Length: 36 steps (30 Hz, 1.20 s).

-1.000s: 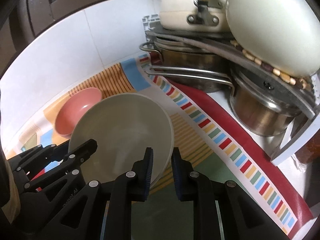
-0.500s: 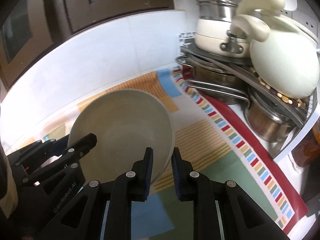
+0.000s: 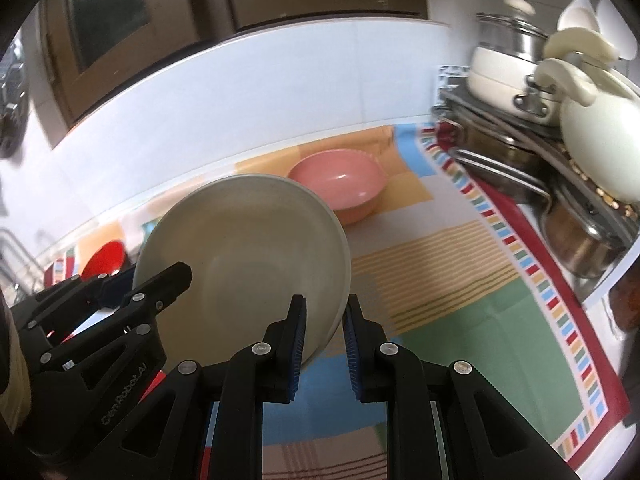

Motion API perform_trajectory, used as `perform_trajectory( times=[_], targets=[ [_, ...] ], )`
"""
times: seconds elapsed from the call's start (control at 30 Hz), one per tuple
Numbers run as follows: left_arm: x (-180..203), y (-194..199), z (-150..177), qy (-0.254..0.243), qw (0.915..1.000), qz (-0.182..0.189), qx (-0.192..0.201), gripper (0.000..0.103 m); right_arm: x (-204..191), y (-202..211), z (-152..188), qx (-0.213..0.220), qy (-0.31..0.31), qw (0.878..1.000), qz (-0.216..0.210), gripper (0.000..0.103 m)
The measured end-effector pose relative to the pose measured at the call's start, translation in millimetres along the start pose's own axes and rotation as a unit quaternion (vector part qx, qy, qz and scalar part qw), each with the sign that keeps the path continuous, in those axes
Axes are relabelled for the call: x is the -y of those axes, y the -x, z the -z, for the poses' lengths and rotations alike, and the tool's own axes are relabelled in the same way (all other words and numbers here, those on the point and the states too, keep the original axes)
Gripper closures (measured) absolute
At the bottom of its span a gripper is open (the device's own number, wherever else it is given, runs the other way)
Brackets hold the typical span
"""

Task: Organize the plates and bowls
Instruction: 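Lift the white bowl with both grippers and carry it toward the plate stack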

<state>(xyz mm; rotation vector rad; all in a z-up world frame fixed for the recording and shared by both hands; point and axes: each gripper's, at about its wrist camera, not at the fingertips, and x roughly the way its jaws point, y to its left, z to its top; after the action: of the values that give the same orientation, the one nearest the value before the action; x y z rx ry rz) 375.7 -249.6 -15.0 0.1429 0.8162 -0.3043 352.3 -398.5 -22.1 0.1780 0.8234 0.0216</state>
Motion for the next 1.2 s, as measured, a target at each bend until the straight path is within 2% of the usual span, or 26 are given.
perform_trajectory(
  times=[0.53,0.83,1.2],
  targets=[
    [-60.6,20.0,59.2,0.062,0.9959,-0.053,-0.038,0.081,-72.1,-13.6,36.5,-0.046,0.075,0.995,-0.054,0.083],
    [-71.7,20.7,77.7,0.077,0.9932,-0.065,-0.057,0.081,-92.8,-23.1,51.7,-0.071,0.098,0.990,-0.067,0.083],
    [-72.3,19.7,97.8,0.079,0.9916,-0.062,-0.082,0.081,-99.8,-29.7,69.0,-0.104,0.099,0.987,-0.069,0.083]
  ],
)
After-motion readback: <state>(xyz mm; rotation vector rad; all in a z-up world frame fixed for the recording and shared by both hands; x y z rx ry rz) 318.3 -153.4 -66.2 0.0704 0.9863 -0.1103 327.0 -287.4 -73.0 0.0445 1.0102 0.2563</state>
